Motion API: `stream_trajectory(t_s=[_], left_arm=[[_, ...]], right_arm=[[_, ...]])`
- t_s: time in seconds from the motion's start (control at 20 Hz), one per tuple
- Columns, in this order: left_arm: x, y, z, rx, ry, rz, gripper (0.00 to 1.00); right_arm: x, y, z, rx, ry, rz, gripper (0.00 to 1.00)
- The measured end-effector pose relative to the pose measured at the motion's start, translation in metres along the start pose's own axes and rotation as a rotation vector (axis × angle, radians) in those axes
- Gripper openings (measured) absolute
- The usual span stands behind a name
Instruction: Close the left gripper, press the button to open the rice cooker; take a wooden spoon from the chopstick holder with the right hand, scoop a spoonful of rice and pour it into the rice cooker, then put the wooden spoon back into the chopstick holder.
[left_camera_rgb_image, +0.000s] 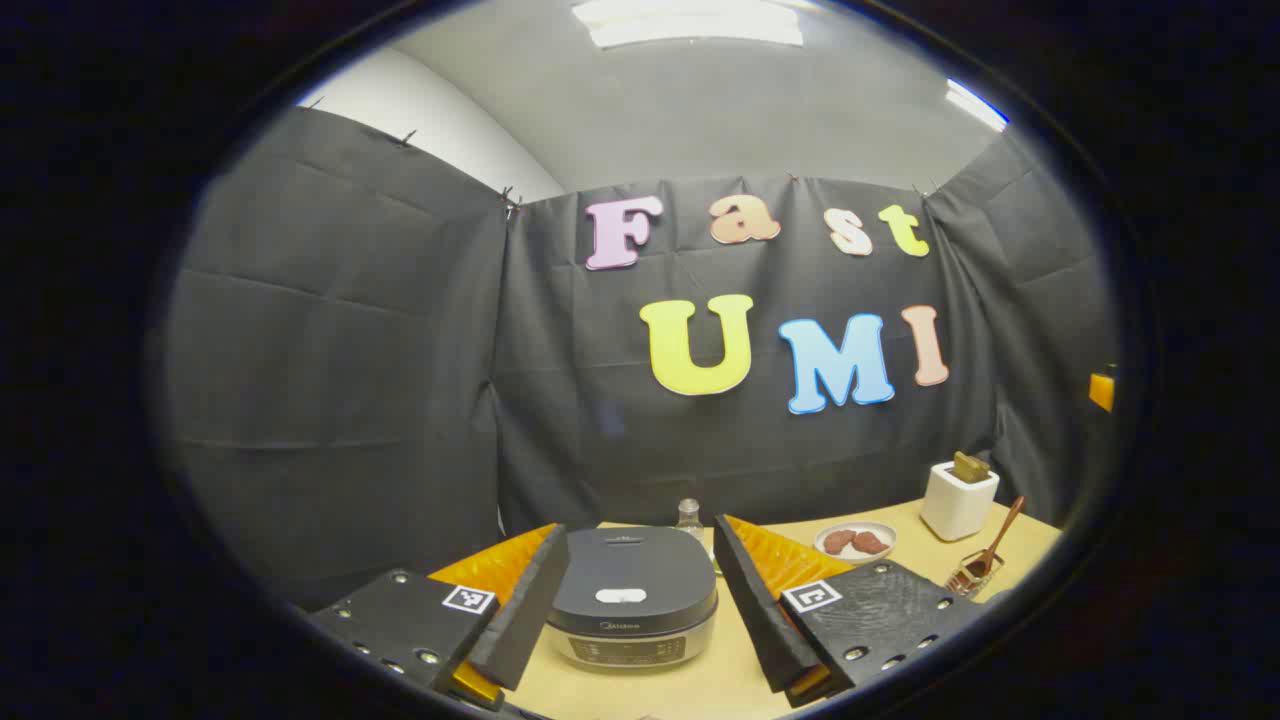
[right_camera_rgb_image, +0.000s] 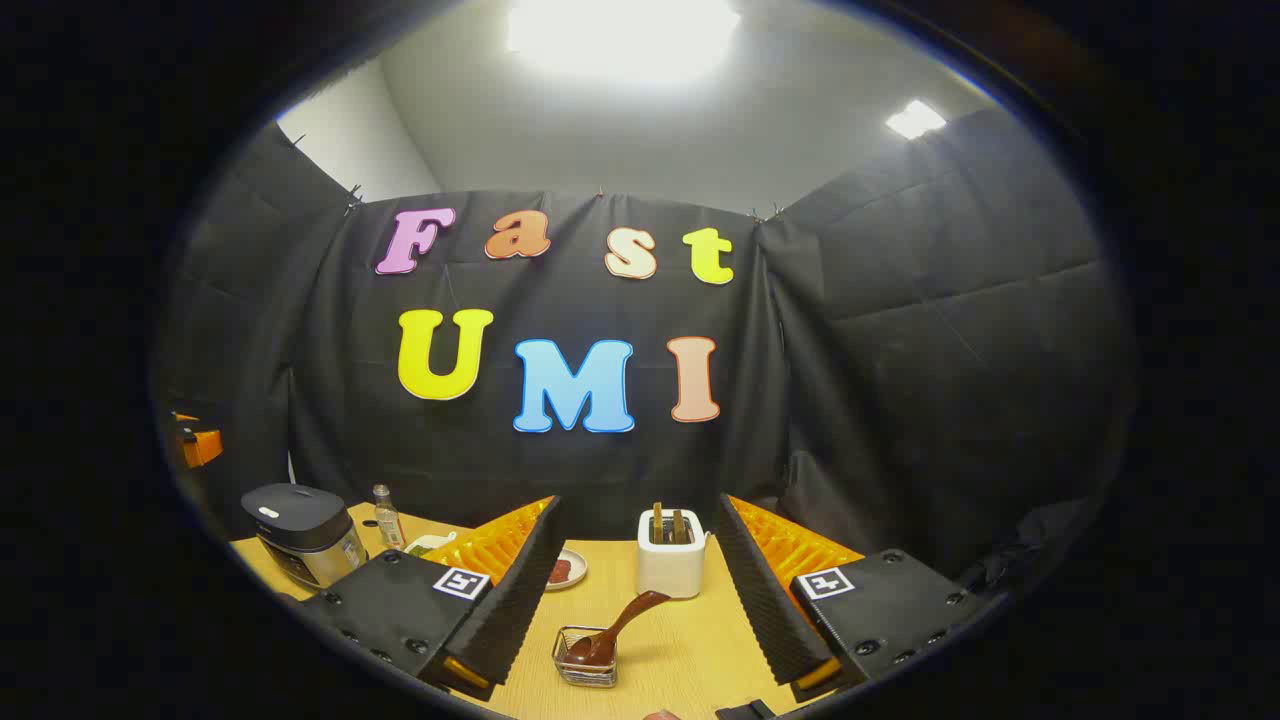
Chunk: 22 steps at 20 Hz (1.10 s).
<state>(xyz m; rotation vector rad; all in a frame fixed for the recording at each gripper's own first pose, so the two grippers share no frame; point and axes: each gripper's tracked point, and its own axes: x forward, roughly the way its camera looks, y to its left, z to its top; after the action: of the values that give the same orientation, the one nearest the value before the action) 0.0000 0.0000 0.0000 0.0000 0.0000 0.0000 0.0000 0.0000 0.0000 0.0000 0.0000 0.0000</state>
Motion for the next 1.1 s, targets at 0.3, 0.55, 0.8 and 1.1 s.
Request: stream_trajectory(t_s=[0.3, 0.55, 0.8, 1.1], left_arm=[[-0.003, 0.0, 0.005, 0.01, -0.009, 0.015, 0.89], [-0.004, -0.004, 0.011, 0.012, -0.023, 0.019, 0.89], [-0.006, -0.002, 0.018, 0.017, -0.041, 0.025, 0.88], [-0.008, 0.002, 0.023, 0.032, -0.056, 0.03, 0.88]], right_arm=[[0.002, -0.004, -0.002, 0.006, 0.001, 0.009, 0.93], [0.004, -0.01, -0.002, 0.014, 0.0, 0.003, 0.95], [0.004, -0.015, 0.001, 0.018, -0.01, -0.006, 0.93], [0.002, -0.014, 0.003, 0.008, -0.014, -0.002, 0.93]])
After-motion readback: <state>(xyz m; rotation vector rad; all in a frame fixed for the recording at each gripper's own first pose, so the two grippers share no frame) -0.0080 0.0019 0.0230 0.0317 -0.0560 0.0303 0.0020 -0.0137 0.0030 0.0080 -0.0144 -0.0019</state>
